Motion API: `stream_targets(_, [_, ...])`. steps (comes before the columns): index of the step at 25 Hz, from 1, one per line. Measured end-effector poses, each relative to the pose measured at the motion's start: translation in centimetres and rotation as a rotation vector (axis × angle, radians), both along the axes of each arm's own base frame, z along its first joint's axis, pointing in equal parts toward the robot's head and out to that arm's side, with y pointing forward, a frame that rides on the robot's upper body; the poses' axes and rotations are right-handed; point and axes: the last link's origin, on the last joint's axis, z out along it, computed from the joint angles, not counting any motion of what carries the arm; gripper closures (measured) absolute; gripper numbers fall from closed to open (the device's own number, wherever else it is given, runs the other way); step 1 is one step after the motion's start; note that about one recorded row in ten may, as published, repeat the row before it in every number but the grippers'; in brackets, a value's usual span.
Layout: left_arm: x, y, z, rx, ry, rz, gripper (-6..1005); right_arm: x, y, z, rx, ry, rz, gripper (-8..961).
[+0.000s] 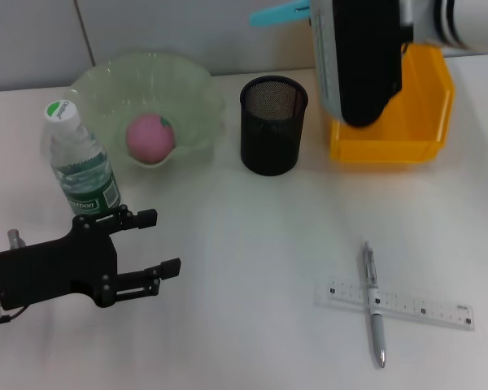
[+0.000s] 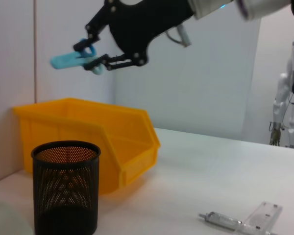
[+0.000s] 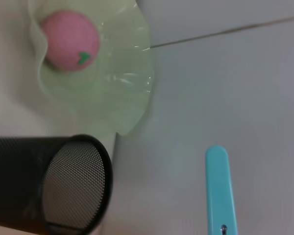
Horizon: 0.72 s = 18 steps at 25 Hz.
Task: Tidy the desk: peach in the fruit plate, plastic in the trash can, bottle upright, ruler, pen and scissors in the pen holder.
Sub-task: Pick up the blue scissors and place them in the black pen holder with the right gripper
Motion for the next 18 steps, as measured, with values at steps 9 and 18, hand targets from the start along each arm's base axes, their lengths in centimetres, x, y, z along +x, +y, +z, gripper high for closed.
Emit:
stream_targets(9, [-0.5, -0.3, 0.3, 0.04, 0.025, -0.044, 199, 4.5, 0.7, -4.1, 0.141, -0.228, 0.395, 623])
stream_targets(18, [-0.7, 0.3, -0.6, 0.15, 0.022, -0.06, 199, 6.9, 0.9, -4.9, 0.235, -0.435, 0.579, 613])
